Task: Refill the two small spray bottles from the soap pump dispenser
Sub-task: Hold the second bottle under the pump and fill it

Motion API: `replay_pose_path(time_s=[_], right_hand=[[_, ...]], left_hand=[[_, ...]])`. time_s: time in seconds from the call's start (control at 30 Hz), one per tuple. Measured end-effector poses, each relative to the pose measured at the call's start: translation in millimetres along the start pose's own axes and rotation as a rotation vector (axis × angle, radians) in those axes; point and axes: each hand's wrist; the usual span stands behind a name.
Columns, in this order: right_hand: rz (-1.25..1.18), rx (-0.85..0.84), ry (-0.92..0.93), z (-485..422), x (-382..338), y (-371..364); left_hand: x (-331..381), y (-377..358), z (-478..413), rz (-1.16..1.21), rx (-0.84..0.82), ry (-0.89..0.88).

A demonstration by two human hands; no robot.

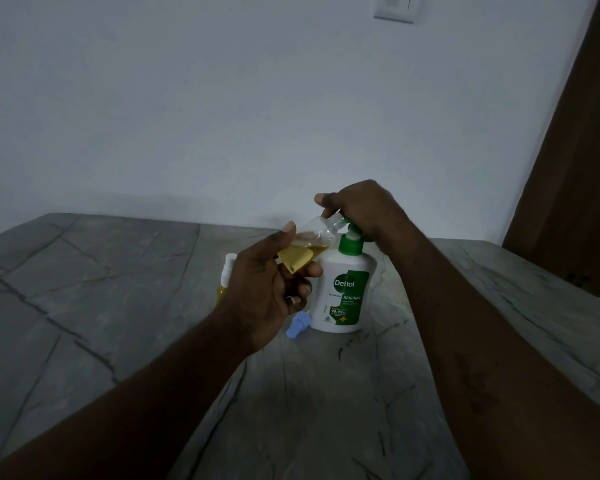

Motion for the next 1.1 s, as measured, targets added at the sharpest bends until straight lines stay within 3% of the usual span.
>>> replay_pose_path(time_s=[0.2, 0.43, 0.77, 1.1], right_hand=[[-0.019, -0.019, -0.033, -1.4, 3.0, -3.8], [-0.031, 0.145, 0.092, -2.7, -1.0, 2.2], [-0.076, -0.052, -0.094, 1.4, 2.2, -2.5], [-0.008, 0.07, 0.055, 0.4, -4.3, 1.9]], left_hand=[[-0.7, -0.1, -0.8, -0.006, 0.006, 0.0], [-0.4, -1.6, 1.3, 0.01, -0.018, 0.0], [0.2, -0.8, 0.2, 0.016, 0.008, 0.007], [0.7, -3.2, 2.6, 0.034, -0.016, 0.018]])
Point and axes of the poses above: each hand's wrist, its own z-axis away from the middle knuckle, its own y-axis out of the back of the hand, x = y × z, and after that the axes turned 9 degrees about x, right-handed
